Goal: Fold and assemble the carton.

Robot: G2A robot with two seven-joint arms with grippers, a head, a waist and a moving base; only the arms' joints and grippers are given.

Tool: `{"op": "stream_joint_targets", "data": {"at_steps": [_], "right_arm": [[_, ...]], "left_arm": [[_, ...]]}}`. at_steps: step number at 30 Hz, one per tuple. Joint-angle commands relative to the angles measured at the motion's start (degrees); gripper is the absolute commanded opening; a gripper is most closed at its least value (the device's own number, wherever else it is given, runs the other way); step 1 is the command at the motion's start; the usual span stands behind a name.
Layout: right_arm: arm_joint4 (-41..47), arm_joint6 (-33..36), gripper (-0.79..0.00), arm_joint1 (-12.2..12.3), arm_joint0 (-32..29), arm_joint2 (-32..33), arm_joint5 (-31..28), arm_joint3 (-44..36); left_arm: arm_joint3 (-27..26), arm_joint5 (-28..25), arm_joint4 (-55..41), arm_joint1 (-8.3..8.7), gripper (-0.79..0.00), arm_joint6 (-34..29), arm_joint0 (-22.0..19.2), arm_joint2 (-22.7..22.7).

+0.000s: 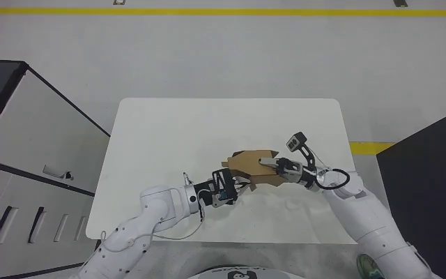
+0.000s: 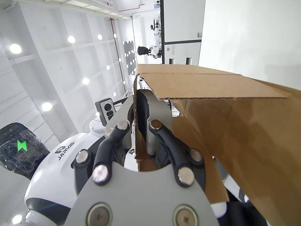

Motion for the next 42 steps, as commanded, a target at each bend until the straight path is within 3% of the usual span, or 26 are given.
{"op": "stream_joint_targets", "data": {"at_steps": [1,14,24,42], "right_arm": [[0.38,0.85,-0.785,-0.01,-0.12,0.3,-0.37,0.08],[3.78,9.66,-0.785,0.37,-1.17,3.98,-4.56,1.64],[1.74,12.5,-0.785,0.2,-0.71,3.53,-5.18,1.59],[-0.39,18.1,-0.785,0.55,-0.63,4.54,-5.29,1.47]], "left_arm": [[0.19,0.19,0.02,0.06,-0.785,0.06,-0.08,-0.26],[0.75,1.34,-2.3,1.02,-0.785,1.19,1.98,-6.01],[1.08,0.49,-2.82,0.81,-0.785,1.53,0.46,-4.06],[0.85,1.83,-2.78,1.0,-0.785,1.66,0.23,-4.77]]}}
